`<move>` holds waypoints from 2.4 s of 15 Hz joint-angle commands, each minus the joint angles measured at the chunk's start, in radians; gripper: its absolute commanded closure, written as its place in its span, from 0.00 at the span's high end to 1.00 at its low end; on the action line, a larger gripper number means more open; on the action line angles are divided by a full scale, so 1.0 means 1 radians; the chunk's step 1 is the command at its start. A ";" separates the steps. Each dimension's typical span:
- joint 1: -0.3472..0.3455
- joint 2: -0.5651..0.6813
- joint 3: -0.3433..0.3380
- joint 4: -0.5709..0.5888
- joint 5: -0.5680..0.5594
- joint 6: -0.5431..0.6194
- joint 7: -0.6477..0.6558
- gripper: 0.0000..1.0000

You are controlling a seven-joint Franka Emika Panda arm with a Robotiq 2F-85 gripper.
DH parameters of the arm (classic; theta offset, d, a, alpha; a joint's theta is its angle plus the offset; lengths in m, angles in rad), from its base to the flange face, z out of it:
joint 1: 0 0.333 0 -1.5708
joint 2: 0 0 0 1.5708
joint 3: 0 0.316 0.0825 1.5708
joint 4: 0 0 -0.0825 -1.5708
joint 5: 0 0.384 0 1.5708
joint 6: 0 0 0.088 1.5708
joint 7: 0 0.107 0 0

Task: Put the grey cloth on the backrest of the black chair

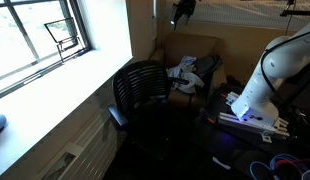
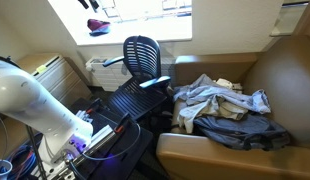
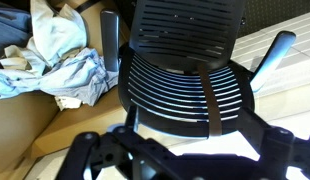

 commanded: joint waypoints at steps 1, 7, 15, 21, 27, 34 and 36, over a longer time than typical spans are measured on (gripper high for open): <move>-0.011 0.049 0.012 0.004 -0.051 0.030 0.038 1.00; -0.165 0.422 0.083 0.197 -0.382 0.220 0.501 1.00; -0.036 0.579 -0.063 0.415 -0.417 0.160 0.717 1.00; -0.095 0.590 -0.229 0.296 -0.559 0.146 0.898 1.00; -0.181 0.712 -0.390 0.232 -0.607 0.077 0.925 1.00; -0.222 0.826 -0.425 0.231 -0.599 0.186 0.699 1.00; -0.257 0.916 -0.455 0.247 -0.559 0.229 0.566 1.00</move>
